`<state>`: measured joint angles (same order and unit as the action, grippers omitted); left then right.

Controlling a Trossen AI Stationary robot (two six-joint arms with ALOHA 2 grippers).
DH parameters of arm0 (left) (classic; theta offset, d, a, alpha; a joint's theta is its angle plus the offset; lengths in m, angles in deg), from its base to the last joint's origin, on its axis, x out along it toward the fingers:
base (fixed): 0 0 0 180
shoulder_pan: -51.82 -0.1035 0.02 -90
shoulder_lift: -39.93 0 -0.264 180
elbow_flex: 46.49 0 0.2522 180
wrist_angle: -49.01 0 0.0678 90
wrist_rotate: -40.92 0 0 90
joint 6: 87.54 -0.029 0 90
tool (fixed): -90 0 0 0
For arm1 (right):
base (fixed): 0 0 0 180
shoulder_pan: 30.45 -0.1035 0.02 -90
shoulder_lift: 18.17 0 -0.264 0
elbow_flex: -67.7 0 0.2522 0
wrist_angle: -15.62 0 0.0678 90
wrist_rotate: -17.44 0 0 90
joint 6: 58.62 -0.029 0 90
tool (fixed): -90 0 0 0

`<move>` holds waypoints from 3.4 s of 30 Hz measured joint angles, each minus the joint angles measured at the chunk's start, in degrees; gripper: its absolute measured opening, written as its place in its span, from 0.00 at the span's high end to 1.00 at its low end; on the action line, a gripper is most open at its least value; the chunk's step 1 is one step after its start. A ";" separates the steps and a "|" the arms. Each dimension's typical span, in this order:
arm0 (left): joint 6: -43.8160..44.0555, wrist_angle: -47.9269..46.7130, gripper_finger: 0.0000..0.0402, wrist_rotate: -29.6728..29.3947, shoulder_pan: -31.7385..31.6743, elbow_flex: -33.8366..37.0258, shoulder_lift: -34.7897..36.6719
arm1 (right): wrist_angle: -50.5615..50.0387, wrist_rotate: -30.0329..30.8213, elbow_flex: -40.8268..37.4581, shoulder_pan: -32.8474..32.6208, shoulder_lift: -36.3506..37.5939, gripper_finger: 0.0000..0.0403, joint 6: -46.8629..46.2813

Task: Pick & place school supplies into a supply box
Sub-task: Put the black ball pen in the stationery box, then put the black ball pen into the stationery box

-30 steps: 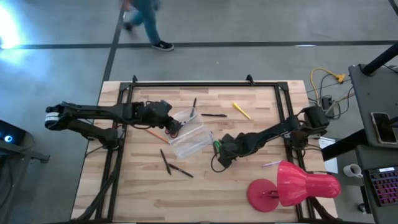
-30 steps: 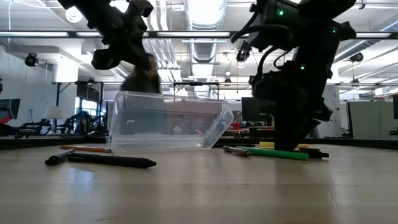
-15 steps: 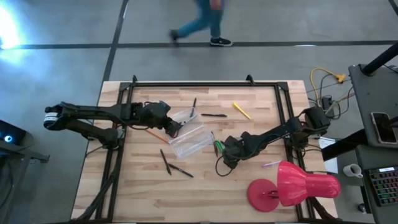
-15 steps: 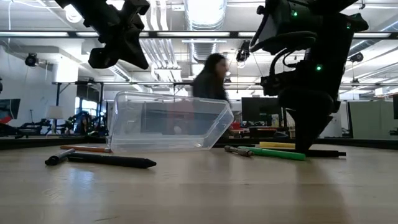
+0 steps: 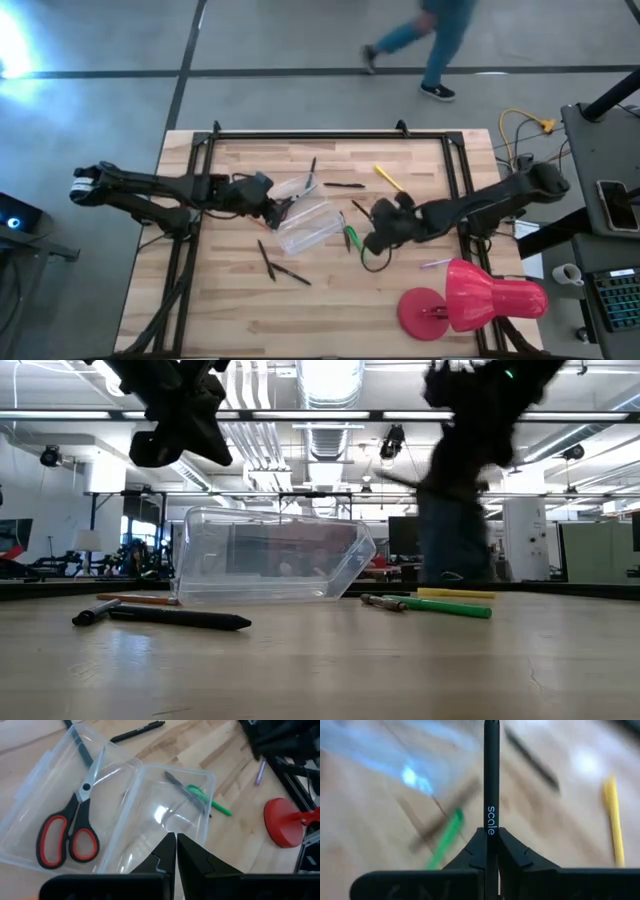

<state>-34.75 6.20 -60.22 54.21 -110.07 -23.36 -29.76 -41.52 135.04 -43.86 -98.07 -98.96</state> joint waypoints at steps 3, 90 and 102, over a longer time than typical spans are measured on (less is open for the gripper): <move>2.67 -0.03 1.00 -2.49 2.56 0.00 -0.02 | 10.13 -3.94 0.18 3.67 1.02 0.98 17.08; 35.10 -4.73 1.00 -29.55 27.22 3.32 -0.20 | -2.33 -20.82 20.42 33.49 -32.17 0.56 48.00; 36.50 -4.56 1.00 -29.57 27.22 3.32 -0.20 | -9.95 -23.56 25.56 34.43 -38.56 0.56 49.71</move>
<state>1.75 1.65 -89.79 81.43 -106.75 -23.56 -39.71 -65.08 160.60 -9.44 -136.63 -49.25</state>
